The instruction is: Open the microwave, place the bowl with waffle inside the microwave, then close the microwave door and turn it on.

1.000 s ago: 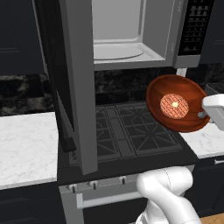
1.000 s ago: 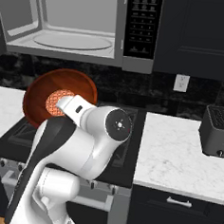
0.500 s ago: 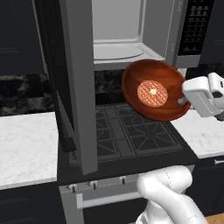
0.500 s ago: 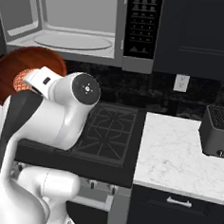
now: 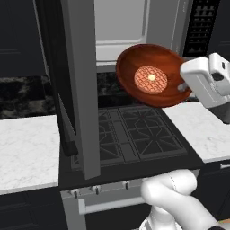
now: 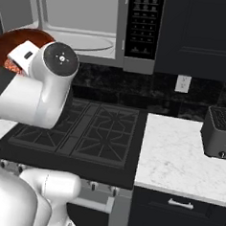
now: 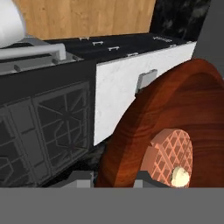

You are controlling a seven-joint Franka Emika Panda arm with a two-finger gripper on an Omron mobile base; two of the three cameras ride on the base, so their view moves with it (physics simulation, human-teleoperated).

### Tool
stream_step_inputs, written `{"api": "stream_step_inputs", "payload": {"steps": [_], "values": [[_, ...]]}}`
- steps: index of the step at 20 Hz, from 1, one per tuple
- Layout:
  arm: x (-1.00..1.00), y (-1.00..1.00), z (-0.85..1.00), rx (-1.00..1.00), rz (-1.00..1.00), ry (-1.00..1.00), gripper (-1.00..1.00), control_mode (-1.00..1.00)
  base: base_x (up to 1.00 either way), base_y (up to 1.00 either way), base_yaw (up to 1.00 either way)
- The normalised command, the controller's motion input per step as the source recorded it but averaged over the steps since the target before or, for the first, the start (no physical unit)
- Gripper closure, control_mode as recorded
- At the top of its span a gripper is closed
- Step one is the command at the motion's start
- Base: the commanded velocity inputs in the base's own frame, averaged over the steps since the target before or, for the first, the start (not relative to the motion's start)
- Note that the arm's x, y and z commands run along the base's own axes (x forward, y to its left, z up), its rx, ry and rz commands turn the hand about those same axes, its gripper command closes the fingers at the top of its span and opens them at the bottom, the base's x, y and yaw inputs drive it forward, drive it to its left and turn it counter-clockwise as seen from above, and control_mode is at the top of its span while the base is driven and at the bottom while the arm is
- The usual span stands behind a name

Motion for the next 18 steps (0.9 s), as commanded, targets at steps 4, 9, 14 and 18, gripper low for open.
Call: {"api": "stream_step_inputs", "payload": {"steps": [4, 9, 14, 18], "values": [[0.0, 0.28, 0.43, 0.0, -0.24, 0.11, 1.0, -1.0, 0.0, 0.0, 0.0], [0.05, 0.22, 0.21, 0.0, -0.34, 0.02, 1.0, -1.0, 0.0, 0.0, 0.0], [0.27, 0.02, 0.01, 0.0, -0.31, 0.05, 1.0, -1.0, 0.0, 0.0, 0.0], [0.53, 0.04, 0.0, 0.0, -0.25, 0.11, 1.0, -1.0, 0.0, 0.0, 0.0]]}}
